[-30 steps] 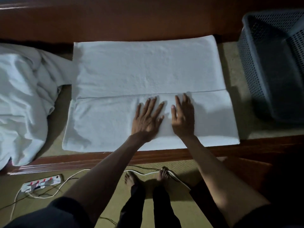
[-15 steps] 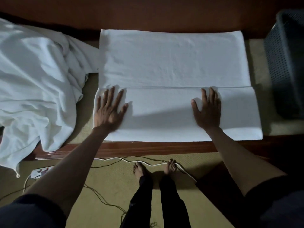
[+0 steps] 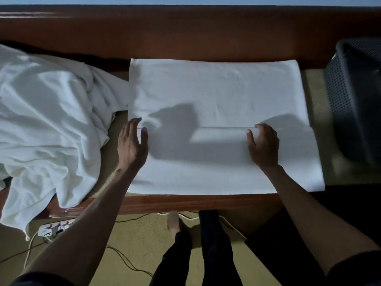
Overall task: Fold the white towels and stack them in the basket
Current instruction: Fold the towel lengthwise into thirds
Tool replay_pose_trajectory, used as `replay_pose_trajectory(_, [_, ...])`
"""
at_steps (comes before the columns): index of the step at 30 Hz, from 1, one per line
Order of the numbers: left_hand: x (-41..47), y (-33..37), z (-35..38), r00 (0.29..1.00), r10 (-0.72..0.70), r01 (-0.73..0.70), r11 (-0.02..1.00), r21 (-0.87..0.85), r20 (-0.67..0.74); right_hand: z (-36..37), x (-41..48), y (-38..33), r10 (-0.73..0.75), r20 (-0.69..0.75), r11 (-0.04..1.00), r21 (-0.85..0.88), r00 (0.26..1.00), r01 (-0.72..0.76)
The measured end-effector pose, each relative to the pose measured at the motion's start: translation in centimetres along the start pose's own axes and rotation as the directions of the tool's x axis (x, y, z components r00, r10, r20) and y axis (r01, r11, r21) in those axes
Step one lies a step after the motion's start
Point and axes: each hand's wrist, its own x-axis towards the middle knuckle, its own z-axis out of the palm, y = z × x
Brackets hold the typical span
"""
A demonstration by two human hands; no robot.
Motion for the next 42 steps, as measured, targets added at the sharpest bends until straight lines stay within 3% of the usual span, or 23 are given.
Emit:
replay_pose_trajectory(4, [5.7,5.6,0.6,0.999,0.025,-0.022,0.997,-0.068,0.048,-1.0,6.2,-1.7,-0.129,0.182,0.99,0.081,0.975,0.116])
replay_pose_trajectory(8, [12.1,9.6,3.3,0.97,0.114,-0.122,0.992,0.021,0.214,-1.2,14.9,-4.5,-0.251,0.349,0.964,0.006,0.903,0.266])
replay_pose_trajectory(12, [18.1,12.4,6.5,0.892,0.086,-0.176,0.971,0.165,0.443,-0.7,22.2,-6.3,-0.27,0.48,0.919,-0.131,0.835,0.372])
replay_pose_trajectory(20, [25.2,14.2,10.6,0.799,0.042,-0.281,0.908,0.311,0.599,1.4,28.9,-5.6,-0.263,0.649,0.86,-0.178,0.714,0.479])
replay_pose_trajectory(23, [25.9,13.9,10.9,0.754,0.013,-0.347,0.857,0.382,0.656,2.0,29.1,-4.8,-0.254,0.623,0.833,-0.247,0.74,0.494])
replay_pose_trajectory(29, [26.5,14.4,10.5,0.768,0.085,-0.362,0.875,0.321,0.635,0.4,29.9,-3.7,-0.279,0.581,0.817,-0.275,0.765,0.507])
replay_pose_trajectory(35, [27.5,15.2,7.9,0.754,-0.03,-0.505,0.612,0.609,0.656,-2.6,31.2,-1.6,-0.21,0.594,0.767,-0.393,0.777,0.508])
replay_pose_trajectory(38, [28.1,14.9,6.1,0.754,-0.171,-0.43,0.602,0.673,0.635,-4.1,31.7,-0.3,-0.088,0.617,0.795,-0.429,0.782,0.428])
replay_pose_trajectory(42, [28.1,13.1,4.0,0.767,-0.286,-0.223,0.721,0.656,0.575,-5.7,31.2,1.1,-0.007,0.599,0.838,-0.433,0.8,0.332])
